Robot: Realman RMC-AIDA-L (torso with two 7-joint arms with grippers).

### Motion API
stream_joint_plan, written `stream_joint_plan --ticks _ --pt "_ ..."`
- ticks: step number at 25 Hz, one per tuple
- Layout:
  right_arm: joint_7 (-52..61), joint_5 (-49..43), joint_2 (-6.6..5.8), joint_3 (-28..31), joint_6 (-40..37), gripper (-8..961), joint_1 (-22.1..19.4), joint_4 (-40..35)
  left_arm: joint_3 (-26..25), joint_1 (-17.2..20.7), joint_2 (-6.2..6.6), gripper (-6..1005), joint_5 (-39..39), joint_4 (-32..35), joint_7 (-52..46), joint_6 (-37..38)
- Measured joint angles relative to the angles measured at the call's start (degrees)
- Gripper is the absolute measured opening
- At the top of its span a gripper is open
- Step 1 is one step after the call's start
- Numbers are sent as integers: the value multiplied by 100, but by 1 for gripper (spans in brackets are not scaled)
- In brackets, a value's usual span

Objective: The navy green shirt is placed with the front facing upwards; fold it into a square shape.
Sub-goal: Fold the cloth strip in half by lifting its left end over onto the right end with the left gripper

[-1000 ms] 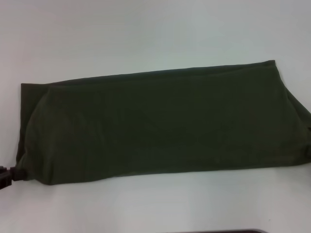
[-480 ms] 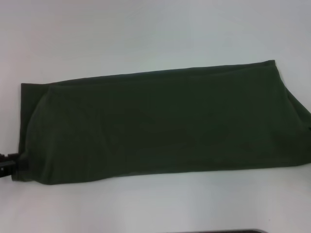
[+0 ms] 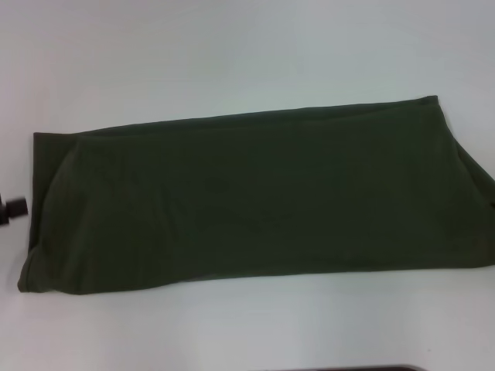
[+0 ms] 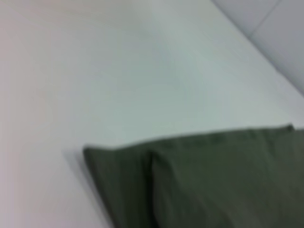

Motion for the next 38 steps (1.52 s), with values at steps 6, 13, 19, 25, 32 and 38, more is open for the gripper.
stream_joint_plan --ticks 6,13,19,25,32,38 --pt "33 403 26 0 -371 620 327 12 51 -212 10 762 -497 -347 35 -66" --pt "111 289 199 -451 -231 613 974 63 90 -516 -7 763 -562 -787 307 -37" --pt "118 283 424 -751 96 512 1420 74 125 -598 -22 766 -566 -919 355 -114" --pt "134 279 595 -1289 610 162 1813 108 103 -577 -15 768 -540 -933 100 -553" --pt "366 277 607 -1536 999 171 2075 232 100 -539 9 771 -518 -918 -90 -770" --pt "520 274 626 -1776 1241 292 2168 232 126 -555 18 774 -392 -881 -347 -865"
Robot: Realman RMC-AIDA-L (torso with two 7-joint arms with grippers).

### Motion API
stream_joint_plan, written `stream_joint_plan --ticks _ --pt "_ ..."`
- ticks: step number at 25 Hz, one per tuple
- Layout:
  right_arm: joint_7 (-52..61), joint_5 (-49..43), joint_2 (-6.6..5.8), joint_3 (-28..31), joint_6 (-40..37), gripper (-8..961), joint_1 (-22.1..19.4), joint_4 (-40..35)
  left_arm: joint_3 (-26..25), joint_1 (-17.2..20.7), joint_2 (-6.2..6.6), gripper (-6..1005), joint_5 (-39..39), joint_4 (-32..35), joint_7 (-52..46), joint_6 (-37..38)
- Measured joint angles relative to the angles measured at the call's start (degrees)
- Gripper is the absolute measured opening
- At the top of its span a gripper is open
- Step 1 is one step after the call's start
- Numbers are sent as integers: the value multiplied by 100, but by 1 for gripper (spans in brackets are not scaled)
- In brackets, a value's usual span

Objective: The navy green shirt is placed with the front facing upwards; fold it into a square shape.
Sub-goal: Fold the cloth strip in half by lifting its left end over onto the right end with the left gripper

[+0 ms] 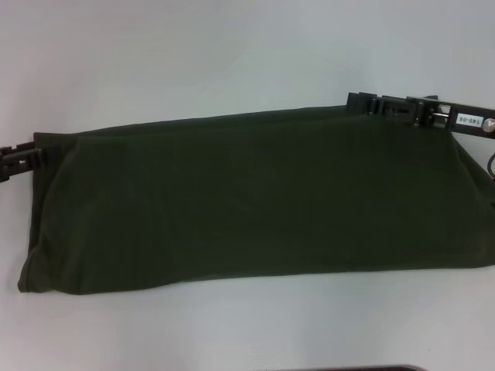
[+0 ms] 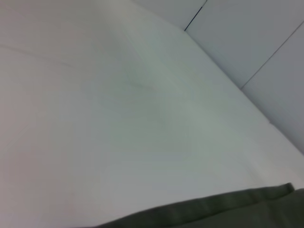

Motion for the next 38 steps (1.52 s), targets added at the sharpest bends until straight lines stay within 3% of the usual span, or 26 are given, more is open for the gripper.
stream_joint_plan --ticks 3,13,21,38 --pt "17 -2 13 -8 111 353 38 7 13 -51 17 776 232 36 -118 -164" --pt "18 26 8 47 155 777 0 15 134 -89 30 780 485 -3 -209 -751" --pt "58 96 -33 62 128 770 -2 15 578 -126 -3 781 627 -8 -390 -882" --pt "74 174 -52 62 124 765 1 -8 659 -220 11 769 854 -10 -583 -1071"
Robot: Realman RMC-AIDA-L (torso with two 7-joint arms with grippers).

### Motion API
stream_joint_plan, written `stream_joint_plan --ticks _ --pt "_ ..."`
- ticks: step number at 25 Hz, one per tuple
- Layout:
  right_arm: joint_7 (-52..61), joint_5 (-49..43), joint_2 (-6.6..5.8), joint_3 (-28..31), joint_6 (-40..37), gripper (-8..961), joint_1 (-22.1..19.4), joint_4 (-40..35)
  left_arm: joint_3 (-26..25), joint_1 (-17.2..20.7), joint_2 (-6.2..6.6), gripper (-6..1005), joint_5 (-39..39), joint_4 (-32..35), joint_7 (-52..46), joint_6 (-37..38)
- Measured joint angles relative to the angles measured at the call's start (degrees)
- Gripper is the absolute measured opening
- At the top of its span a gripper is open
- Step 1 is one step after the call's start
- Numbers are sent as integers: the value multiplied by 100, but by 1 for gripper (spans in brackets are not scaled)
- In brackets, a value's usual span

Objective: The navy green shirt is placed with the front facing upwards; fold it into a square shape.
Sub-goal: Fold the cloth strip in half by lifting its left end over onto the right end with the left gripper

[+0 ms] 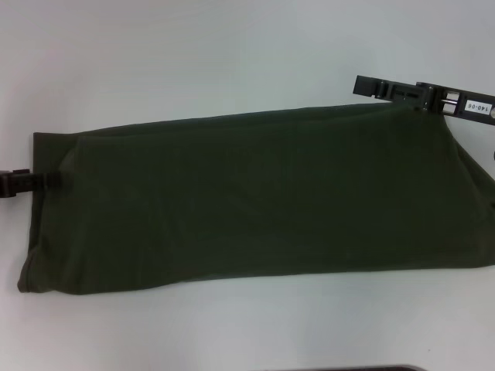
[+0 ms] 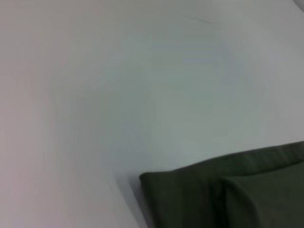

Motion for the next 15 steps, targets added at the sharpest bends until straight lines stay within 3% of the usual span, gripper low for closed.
stream_joint_plan --ticks 15 --pt "5 77 -8 0 35 765 -10 -12 393 -117 -24 768 54 -13 -67 295"
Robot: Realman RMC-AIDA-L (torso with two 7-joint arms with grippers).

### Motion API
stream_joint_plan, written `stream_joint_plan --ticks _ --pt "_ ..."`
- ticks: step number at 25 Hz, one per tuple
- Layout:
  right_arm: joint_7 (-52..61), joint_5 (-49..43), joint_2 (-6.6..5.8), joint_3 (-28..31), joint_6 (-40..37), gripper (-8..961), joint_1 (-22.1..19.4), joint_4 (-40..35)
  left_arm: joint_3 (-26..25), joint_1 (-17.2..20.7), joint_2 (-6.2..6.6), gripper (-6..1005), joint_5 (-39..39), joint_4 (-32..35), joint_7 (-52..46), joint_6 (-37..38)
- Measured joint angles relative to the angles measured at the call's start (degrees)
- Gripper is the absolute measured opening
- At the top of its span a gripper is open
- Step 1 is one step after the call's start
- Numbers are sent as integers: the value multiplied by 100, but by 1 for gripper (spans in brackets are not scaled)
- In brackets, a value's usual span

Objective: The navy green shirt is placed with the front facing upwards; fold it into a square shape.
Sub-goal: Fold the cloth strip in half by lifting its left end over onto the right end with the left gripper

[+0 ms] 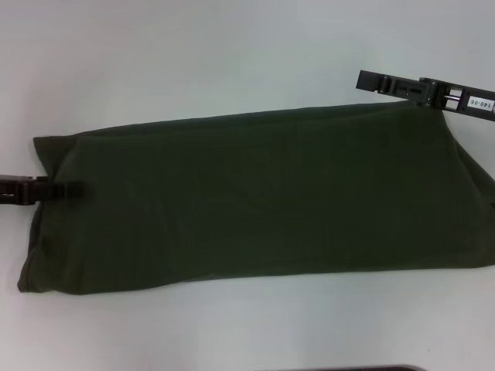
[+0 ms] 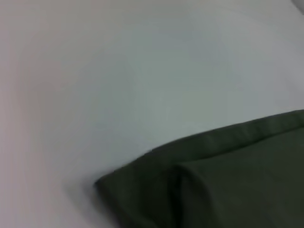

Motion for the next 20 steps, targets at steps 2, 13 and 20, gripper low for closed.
stream_joint_plan --ticks 2,13,20 --pt "0 1 0 0 0 765 0 0 12 -34 -5 769 -23 -2 0 73" --pt "0 10 0 0 1 765 -16 23 20 -58 -18 767 -9 8 -2 -39" --pt "-18 22 0 0 -1 766 -17 27 -87 -19 -17 768 -43 44 1 -310"
